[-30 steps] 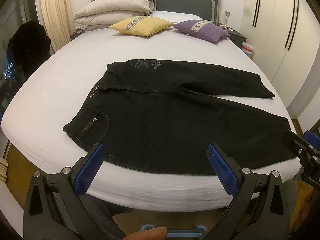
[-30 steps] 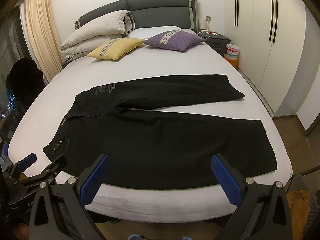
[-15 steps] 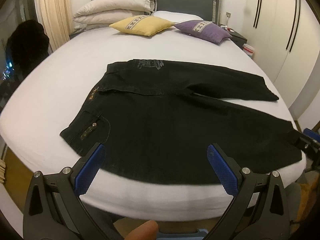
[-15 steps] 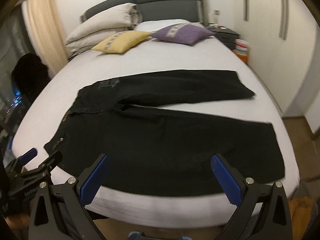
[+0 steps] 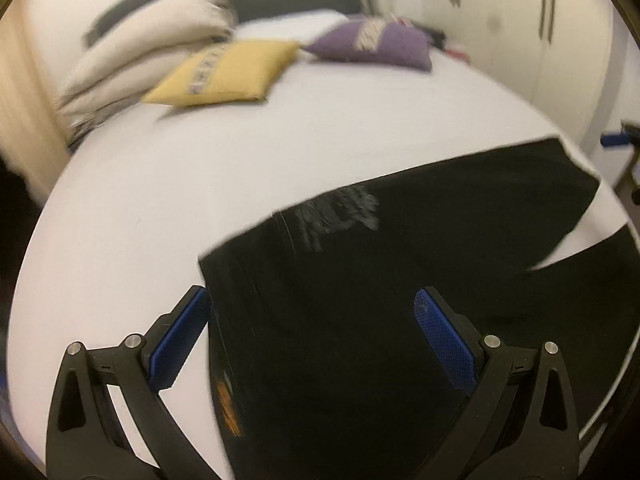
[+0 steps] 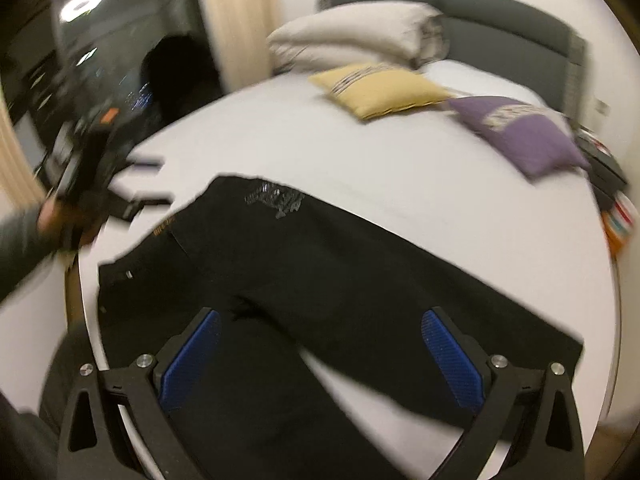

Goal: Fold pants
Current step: 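Grasp the jeans waistband with the right tool while the left tool grasps the waistband beside it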

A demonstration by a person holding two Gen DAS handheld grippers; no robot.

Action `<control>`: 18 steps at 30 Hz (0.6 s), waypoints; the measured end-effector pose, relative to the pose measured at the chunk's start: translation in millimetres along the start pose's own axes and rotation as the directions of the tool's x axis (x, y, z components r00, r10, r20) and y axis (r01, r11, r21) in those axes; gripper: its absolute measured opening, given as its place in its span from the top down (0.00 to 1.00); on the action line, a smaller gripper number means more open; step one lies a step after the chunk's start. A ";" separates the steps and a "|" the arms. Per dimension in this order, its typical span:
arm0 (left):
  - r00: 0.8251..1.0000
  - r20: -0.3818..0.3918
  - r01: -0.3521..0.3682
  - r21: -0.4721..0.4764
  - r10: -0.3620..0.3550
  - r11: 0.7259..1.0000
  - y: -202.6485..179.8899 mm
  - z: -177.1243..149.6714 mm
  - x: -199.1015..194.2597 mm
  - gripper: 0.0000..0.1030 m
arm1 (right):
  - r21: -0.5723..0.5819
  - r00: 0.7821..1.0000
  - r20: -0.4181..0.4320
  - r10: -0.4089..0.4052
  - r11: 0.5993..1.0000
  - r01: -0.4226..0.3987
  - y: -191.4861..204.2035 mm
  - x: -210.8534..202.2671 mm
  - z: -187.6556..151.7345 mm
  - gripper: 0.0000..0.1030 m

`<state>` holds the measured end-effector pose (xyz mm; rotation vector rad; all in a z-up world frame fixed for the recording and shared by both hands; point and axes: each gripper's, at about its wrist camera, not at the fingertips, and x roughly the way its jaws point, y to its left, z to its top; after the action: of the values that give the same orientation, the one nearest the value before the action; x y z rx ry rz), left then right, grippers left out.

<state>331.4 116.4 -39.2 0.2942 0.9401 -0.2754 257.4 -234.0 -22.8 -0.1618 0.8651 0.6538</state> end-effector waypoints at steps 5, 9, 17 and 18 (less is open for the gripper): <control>0.990 -0.139 0.040 0.152 -0.019 0.988 40.5 49.9 87.9 0.00 | -0.096 0.995 -0.092 0.044 0.994 -0.053 -45.7 61.5 26.0 0.06; 0.974 -0.216 0.123 0.219 -0.075 0.968 52.0 60.4 136.2 0.00 | -0.147 0.990 -0.123 0.076 0.985 -0.094 -64.5 94.5 31.5 0.07; 0.923 -0.340 0.258 0.200 -0.180 0.945 72.2 75.3 200.0 0.15 | -0.151 0.975 -0.184 0.126 0.976 -0.155 -96.4 141.6 39.9 0.13; 0.910 -0.364 0.279 0.190 -0.196 0.941 72.1 73.9 206.9 0.21 | -0.150 0.973 -0.188 0.131 0.976 -0.160 -97.4 143.4 39.9 0.13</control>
<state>528.4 134.9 -158.9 0.4588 1.2930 -0.5809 408.6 -229.1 -116.4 -0.3103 1.0004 0.8592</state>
